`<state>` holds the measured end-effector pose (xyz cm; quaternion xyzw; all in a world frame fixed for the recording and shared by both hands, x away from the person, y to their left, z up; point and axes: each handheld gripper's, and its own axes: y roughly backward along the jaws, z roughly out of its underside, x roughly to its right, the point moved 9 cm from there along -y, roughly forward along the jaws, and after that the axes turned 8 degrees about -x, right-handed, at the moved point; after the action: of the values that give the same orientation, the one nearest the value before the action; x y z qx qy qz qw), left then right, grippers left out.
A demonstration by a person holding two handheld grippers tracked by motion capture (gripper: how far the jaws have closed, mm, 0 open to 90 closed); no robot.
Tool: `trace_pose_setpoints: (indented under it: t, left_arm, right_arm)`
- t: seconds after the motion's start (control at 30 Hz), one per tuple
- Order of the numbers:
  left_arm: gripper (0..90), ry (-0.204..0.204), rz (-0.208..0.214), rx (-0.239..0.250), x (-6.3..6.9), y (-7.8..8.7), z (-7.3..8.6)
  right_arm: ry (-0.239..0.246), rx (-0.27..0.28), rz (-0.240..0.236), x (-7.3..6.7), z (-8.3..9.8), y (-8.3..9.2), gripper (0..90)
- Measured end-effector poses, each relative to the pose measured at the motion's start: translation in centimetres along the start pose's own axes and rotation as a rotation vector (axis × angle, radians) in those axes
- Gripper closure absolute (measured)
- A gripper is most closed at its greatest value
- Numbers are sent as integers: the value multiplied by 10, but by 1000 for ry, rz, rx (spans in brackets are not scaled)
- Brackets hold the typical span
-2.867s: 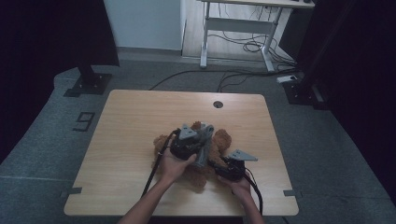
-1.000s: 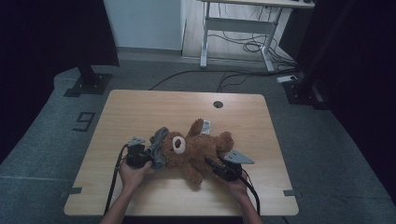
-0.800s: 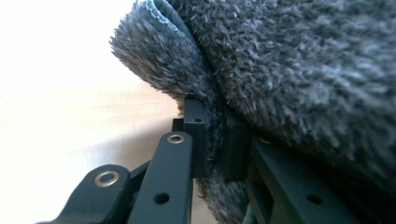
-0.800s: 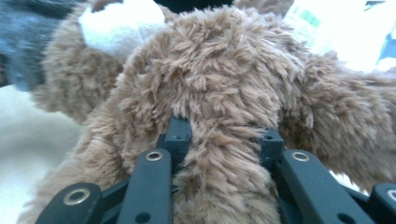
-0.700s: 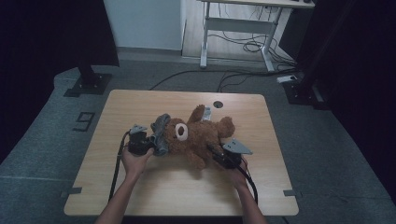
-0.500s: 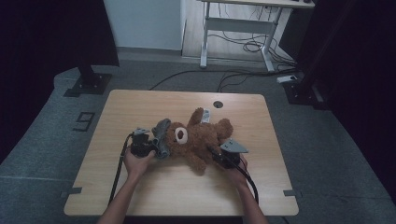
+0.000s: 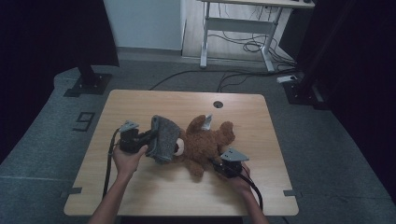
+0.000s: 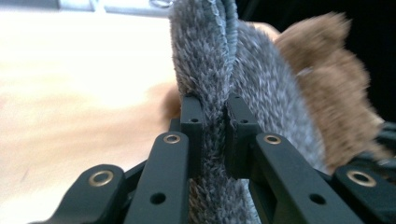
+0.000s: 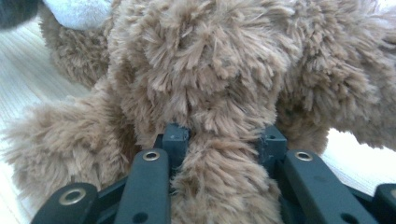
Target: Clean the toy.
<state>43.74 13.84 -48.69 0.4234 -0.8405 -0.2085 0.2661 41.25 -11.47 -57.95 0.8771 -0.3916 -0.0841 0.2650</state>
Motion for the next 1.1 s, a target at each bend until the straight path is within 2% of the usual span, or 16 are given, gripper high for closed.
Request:
trace_pose_setpoints:
  t: [0.1, 0.17, 0.2, 0.27, 0.37, 0.5, 0.67, 0.83, 0.9, 0.97, 1.0, 1.1]
  left_arm:
    - [797, -51, 19, -1, 26, -13, -16]
    - [793, -94, 8, -31, 38, -27, -21]
    - [789, -105, -3, -44, 41, -33, -22]
    - [787, -99, -6, -71, 44, -44, -19]
    - [787, -94, -20, -110, 42, -59, -8]
    - [792, -86, -13, -104, 38, -60, 4]
    - [794, -86, -2, -69, 40, -56, 14]
    - [796, -97, 0, -31, 46, -51, 24]
    - [796, -100, 2, -23, 48, -50, 27]
    - [796, -97, 9, -13, 49, -47, 31]
    - [796, -98, 11, -8, 50, -46, 32]
    - [796, -103, 16, 4, 53, -42, 37]
  right_arm:
    - [-2, -4, -2, -1, 2, 1, 649]
    - [-8, 6, -6, -2, 5, 2, 648]
    - [-11, 9, -10, -2, 6, 2, 647]
    - [-10, 7, -8, -2, 7, 4, 644]
    - [-4, 5, -9, -3, 8, 5, 639]
    - [-11, 0, -18, -3, 8, 5, 608]
    - [-31, -25, -28, -2, 8, 10, 492]
    - [-106, -43, -70, 2, 10, 20, 350]
    - [-133, -23, -76, 4, 7, 25, 327]
    - [-183, 30, -92, 7, 0, 32, 313]
    - [-223, 63, -99, 11, -6, 38, 295]
    - [-243, 73, -102, 11, -13, 40, 251]
